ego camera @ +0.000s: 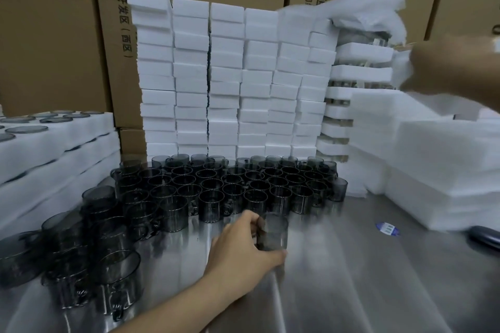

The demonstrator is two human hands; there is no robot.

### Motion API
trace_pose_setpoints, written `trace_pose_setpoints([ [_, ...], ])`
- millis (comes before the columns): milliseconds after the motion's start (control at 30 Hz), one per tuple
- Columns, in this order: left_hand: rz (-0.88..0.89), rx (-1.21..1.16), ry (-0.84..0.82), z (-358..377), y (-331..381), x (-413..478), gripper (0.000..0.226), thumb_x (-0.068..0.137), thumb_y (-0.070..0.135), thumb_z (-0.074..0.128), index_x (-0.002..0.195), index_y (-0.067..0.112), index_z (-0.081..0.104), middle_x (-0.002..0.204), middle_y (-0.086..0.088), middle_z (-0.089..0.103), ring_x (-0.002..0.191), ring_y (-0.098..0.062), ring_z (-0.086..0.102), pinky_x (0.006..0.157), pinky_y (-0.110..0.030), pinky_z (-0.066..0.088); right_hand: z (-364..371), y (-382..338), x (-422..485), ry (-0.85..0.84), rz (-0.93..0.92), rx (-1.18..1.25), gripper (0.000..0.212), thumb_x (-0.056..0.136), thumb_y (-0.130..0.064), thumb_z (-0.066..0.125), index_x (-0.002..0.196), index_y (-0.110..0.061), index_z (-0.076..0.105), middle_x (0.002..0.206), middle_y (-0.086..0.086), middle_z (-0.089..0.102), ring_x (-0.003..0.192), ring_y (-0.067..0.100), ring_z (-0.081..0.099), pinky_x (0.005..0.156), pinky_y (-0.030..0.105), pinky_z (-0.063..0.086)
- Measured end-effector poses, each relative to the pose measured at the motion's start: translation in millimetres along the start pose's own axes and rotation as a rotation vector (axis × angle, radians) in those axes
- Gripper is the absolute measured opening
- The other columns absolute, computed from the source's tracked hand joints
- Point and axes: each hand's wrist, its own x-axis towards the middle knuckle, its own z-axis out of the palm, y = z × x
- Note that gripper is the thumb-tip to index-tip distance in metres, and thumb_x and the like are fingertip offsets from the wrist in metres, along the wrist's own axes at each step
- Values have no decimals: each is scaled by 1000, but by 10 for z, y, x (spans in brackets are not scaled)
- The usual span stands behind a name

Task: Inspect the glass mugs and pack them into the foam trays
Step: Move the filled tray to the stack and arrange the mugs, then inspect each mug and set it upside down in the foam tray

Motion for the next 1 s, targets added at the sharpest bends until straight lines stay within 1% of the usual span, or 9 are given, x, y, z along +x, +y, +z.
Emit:
trace_pose_setpoints([
  [133, 9, -429, 267, -39, 8, 14, 45, 78, 36, 94, 103, 29, 58, 90, 32, 69, 83, 12, 67, 74, -12, 50, -431, -668, -753, -133, -263, 10, 29, 94, -47, 65, 82, -22, 56, 86, 3, 60, 81, 27, 61, 69, 35, 49],
  [233, 39, -557, 472, -83, 21, 27, 43, 82, 38, 91, 106, 30, 57, 92, 29, 66, 84, 4, 64, 76, -20, 47, -279, -1177, -1677, -451, -524, 73, 35, 96, -49, 60, 77, -21, 51, 85, -5, 56, 84, 23, 61, 69, 34, 47],
  [400, 97, -644, 516, -188, 106, 24, 45, 81, 29, 93, 110, 22, 59, 95, 12, 67, 83, -3, 66, 79, -27, 53, 159, -1707, -2445, -785, -709, 285, 44, 108, -54, 44, 89, -16, 56, 86, 0, 59, 84, 24, 60, 76, 39, 51],
  [467, 111, -683, 531, -315, 189, 61, 46, 80, 28, 93, 112, 20, 60, 99, 5, 69, 82, -1, 65, 78, -22, 51, 204, -1761, -2383, -771, -739, 545, 43, 111, -47, 44, 98, -13, 67, 99, 8, 71, 92, 23, 66, 89, 46, 57],
  [567, 114, -728, 540, -529, 358, 92, 47, 81, 30, 93, 115, 19, 61, 102, 1, 67, 83, -7, 62, 79, -22, 51, 230, -1673, -2179, -616, -720, 805, 31, 109, -34, 54, 131, -21, 70, 129, -4, 72, 116, 17, 68, 105, 42, 55],
  [667, 139, -716, 510, -651, 477, 92, 46, 83, 31, 92, 116, 23, 61, 107, 2, 69, 87, -7, 63, 75, -14, 51, 389, -1418, -2020, -641, -809, 702, 54, 97, -44, 73, 145, -54, 51, 147, -30, 49, 132, 0, 52, 108, 28, 45],
  [767, 123, -611, 412, -653, 490, 54, 45, 81, 31, 93, 114, 26, 63, 109, 2, 71, 91, -5, 67, 75, -15, 52, 585, -1270, -1972, -775, -785, 596, 49, 90, -62, 74, 132, -71, 50, 140, -36, 46, 127, -6, 50, 105, 27, 43],
  [900, 150, -551, 357, -694, 587, 79, 52, 76, 19, 97, 117, 26, 65, 113, 2, 73, 93, -1, 71, 76, -12, 55, 747, -1484, -2034, -573, -750, 765, 25, 94, -57, 71, 119, -53, 66, 112, -19, 63, 100, 0, 63, 88, 22, 52],
  [1000, 381, -385, 445, -944, 953, 183, 54, 78, 24, 97, 121, 28, 65, 118, 14, 70, 105, 1, 67, 86, -12, 52, 679, -1726, -2017, -506, -733, 807, 19, 94, -50, 75, 112, -44, 72, 100, -17, 68, 91, 1, 66, 77, 20, 54],
])
